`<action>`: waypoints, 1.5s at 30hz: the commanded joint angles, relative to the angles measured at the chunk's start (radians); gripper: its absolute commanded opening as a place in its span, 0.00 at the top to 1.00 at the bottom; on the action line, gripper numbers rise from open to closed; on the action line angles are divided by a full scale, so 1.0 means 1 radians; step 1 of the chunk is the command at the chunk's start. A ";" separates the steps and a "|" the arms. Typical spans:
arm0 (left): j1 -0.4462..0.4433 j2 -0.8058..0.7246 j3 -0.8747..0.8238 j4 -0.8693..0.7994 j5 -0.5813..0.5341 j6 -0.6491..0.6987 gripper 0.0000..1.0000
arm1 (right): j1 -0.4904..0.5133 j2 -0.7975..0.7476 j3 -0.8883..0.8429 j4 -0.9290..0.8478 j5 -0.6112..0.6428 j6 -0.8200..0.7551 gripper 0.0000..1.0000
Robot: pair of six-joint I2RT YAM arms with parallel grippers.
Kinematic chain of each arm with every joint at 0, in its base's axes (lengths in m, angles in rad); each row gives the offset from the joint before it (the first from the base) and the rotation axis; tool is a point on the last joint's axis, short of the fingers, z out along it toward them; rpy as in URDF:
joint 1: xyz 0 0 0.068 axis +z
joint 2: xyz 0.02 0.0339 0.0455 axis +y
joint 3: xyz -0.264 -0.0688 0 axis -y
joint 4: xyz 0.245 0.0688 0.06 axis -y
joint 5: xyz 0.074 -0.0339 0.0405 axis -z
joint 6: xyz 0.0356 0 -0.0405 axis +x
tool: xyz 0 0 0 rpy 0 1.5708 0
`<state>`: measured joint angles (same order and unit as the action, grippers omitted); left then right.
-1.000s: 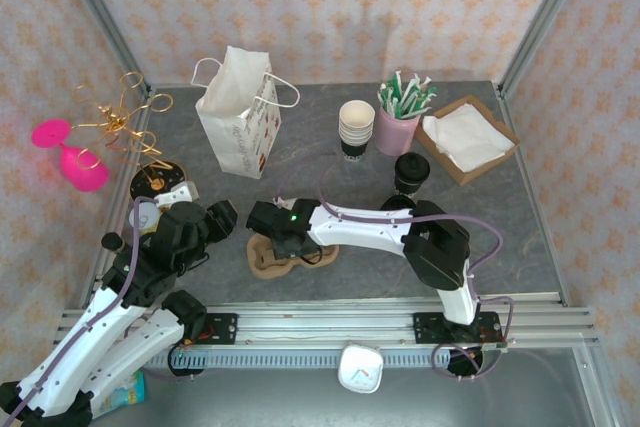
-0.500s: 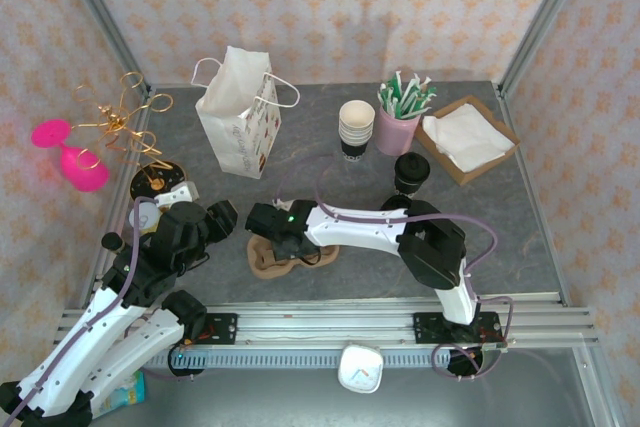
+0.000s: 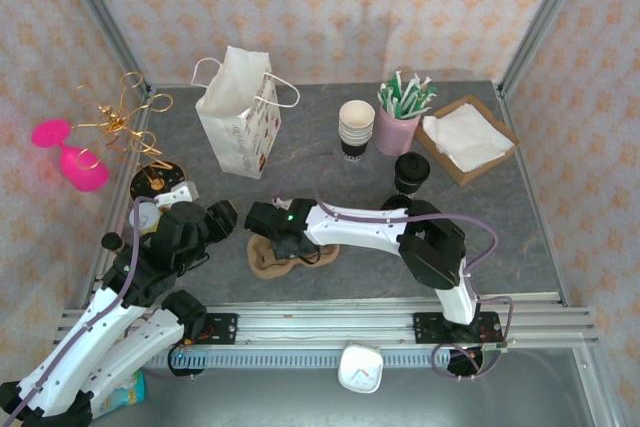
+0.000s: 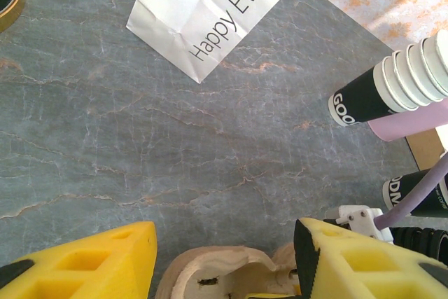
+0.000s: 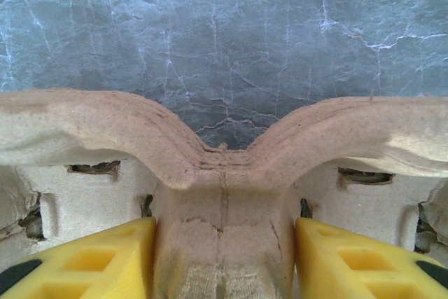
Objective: Pack the takeout coffee
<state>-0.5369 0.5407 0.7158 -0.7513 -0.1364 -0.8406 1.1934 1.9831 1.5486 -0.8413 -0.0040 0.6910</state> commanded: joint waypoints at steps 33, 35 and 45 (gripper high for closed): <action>-0.008 0.003 -0.199 0.161 0.264 -0.072 0.45 | -0.062 -0.087 -0.070 0.076 -0.082 -0.021 0.49; -0.006 0.007 -0.227 0.198 0.297 -0.079 0.45 | -0.067 -0.087 -0.077 0.083 -0.086 -0.022 0.50; -0.006 0.040 -0.282 0.252 0.373 -0.072 0.50 | -0.091 -0.086 -0.096 0.109 -0.103 -0.023 0.50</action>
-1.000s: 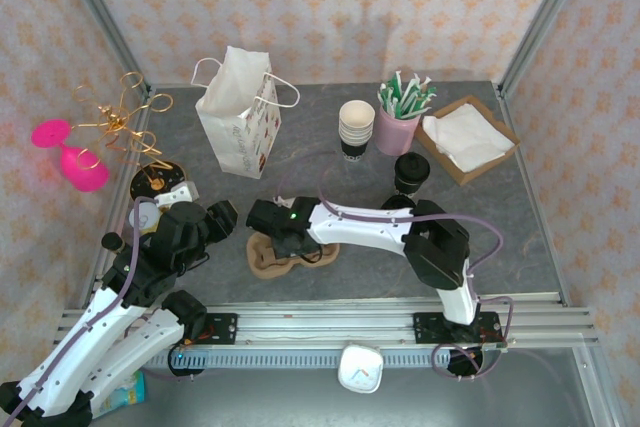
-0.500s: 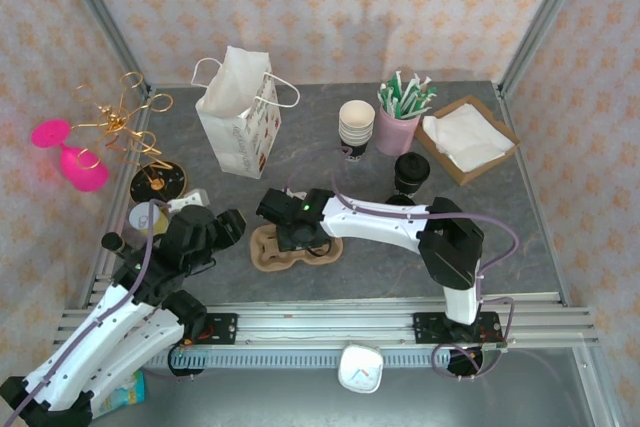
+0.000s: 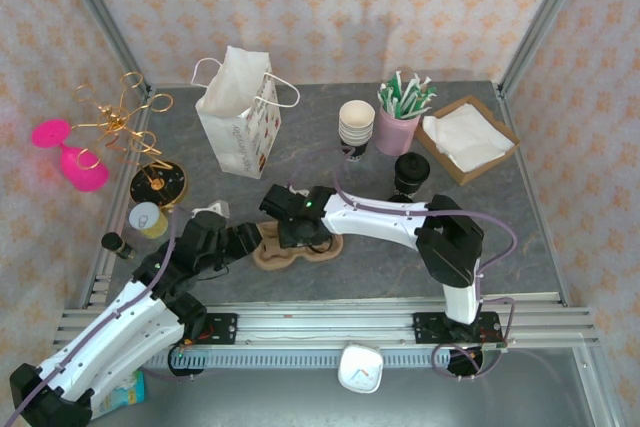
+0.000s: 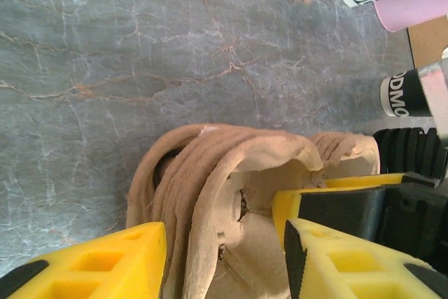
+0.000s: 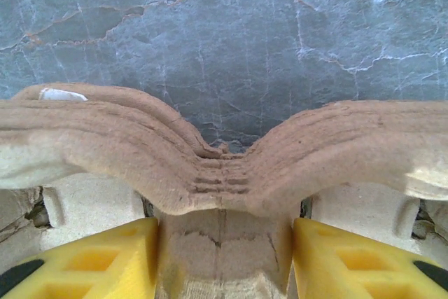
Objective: Pack the takeout coffee
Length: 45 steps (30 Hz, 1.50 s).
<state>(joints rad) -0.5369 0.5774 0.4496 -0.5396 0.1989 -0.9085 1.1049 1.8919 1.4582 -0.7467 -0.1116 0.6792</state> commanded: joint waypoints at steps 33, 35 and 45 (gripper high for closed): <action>-0.007 0.028 -0.052 0.082 0.092 -0.001 0.82 | -0.006 -0.002 -0.045 0.022 -0.005 0.006 0.44; -0.006 0.021 -0.061 0.098 0.102 -0.015 0.84 | -0.005 -0.003 -0.043 0.009 0.010 0.010 0.42; -0.006 -0.007 -0.071 0.122 0.118 -0.058 1.00 | -0.002 -0.038 -0.029 -0.037 0.045 0.021 0.30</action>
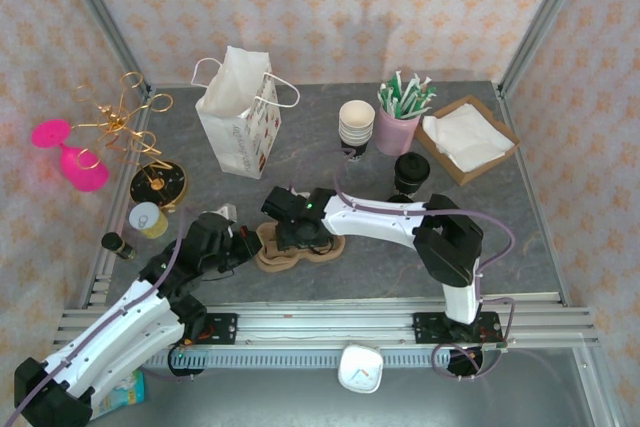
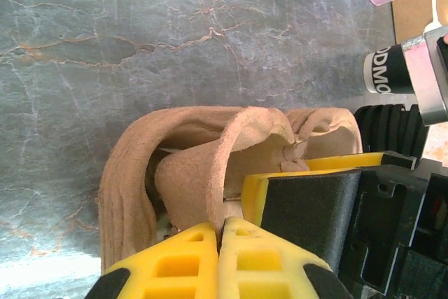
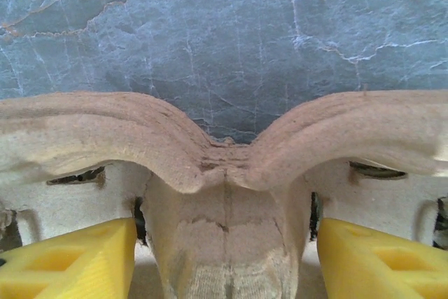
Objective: Pack the takeout coffee
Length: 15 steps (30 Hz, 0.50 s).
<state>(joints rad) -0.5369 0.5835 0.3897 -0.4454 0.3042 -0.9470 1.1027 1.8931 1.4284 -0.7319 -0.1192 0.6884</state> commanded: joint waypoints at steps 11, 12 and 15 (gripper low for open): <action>-0.004 -0.070 -0.014 0.102 0.046 -0.144 1.00 | 0.000 -0.095 -0.047 -0.007 0.009 0.030 0.32; -0.005 -0.076 -0.016 0.109 0.047 -0.160 1.00 | -0.001 -0.099 -0.047 -0.008 0.013 0.031 0.33; -0.003 -0.111 -0.030 0.141 0.059 -0.202 1.00 | 0.000 -0.122 -0.061 0.005 0.017 0.033 0.34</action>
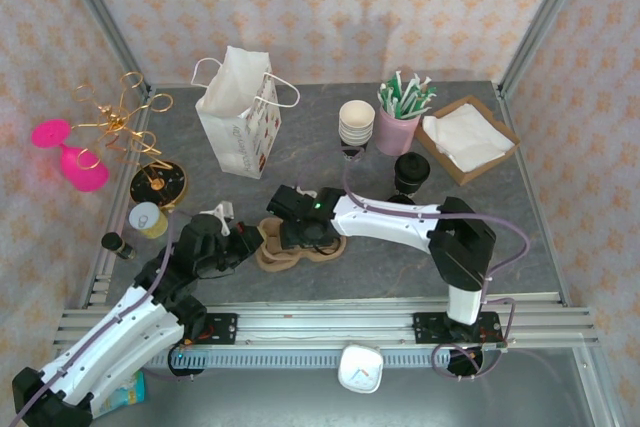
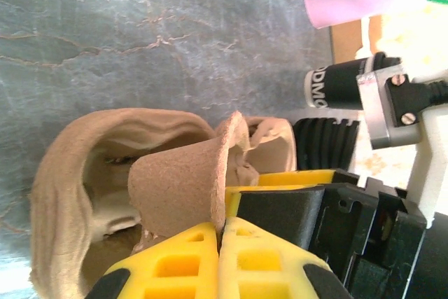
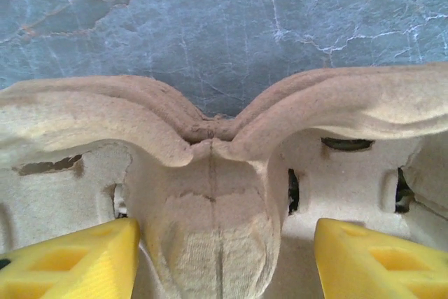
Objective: Pack the takeout coffee
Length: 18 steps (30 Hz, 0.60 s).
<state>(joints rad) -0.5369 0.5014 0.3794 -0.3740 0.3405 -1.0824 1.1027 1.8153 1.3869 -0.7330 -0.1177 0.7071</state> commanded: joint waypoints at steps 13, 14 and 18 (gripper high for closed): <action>0.006 -0.064 -0.041 0.103 0.045 -0.124 1.00 | -0.006 -0.054 -0.060 0.110 -0.011 0.004 0.40; 0.006 -0.067 -0.040 0.100 0.044 -0.123 1.00 | -0.008 -0.057 -0.067 0.122 -0.017 0.000 0.41; 0.008 -0.070 -0.040 0.084 0.037 -0.118 1.00 | -0.011 -0.066 -0.074 0.113 -0.012 0.005 0.43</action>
<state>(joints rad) -0.5358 0.4461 0.3439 -0.3225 0.3630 -1.1885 1.0996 1.7847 1.3254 -0.6373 -0.1368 0.7067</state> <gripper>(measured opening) 0.060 0.570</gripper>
